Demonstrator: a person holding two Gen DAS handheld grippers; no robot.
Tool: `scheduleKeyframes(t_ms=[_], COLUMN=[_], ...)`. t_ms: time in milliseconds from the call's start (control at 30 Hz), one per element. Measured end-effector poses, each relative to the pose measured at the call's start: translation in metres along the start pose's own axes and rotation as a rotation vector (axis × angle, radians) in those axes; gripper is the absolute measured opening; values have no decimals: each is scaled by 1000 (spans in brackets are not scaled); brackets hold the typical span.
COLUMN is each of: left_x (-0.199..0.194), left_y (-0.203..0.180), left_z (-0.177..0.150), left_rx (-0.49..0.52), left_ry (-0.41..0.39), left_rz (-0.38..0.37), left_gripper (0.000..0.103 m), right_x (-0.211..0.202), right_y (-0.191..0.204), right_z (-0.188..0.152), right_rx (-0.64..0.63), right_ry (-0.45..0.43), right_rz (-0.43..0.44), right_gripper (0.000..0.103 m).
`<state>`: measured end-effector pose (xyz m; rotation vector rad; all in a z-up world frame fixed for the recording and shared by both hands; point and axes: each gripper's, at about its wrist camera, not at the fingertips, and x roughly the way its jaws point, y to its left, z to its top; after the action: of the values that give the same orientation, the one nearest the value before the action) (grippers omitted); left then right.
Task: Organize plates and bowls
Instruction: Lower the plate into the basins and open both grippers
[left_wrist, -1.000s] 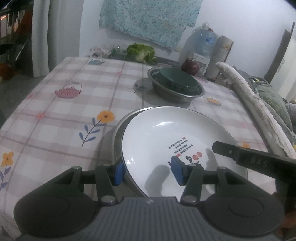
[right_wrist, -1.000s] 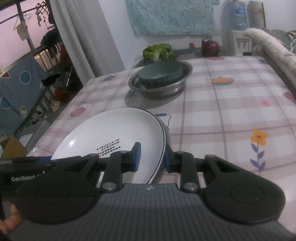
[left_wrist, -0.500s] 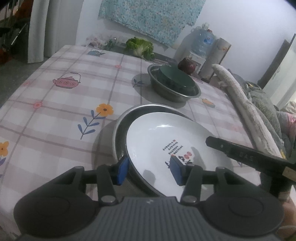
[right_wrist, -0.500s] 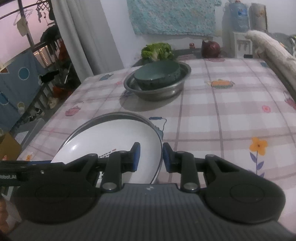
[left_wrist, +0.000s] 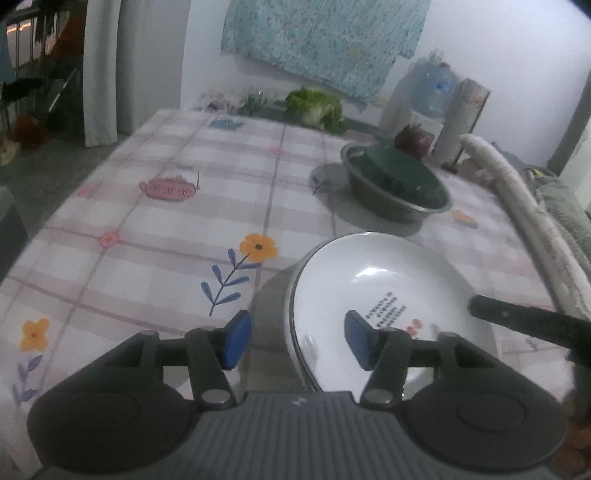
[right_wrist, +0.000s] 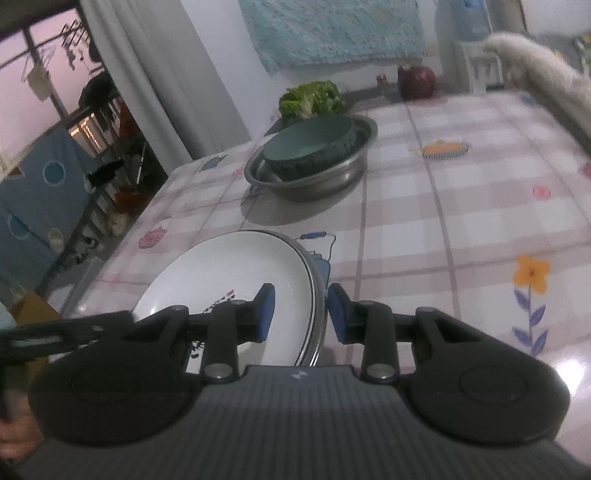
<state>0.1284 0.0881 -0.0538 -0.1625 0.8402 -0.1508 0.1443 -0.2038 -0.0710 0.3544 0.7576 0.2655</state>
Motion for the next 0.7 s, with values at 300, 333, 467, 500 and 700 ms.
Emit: scheduleKeyframes(t_ms=[300,333,467,500,700], left_x=[28,27,28,28,30], left_y=[-4,-5,-17,-22,-54], left_z=[1,1,-1,-2,-11], left_rx=[-41,-47,-51,-42,3], left_ry=[48,53,80,84,115], left_rz=[-15,-17,-48,-55,-136], left_gripper=[36,37,37,37,37], right_x=[21,21,19,16,-2], right_y=[-21,-22,-28,-31,-61], right_z=[-13,-13,-10,-10,-6], right_rx=[168,172,175,177,214], right_ry=[104,102,95,92,60], right_rz=[111,113,90,81,13], right_gripper=[25,24,24,24,25])
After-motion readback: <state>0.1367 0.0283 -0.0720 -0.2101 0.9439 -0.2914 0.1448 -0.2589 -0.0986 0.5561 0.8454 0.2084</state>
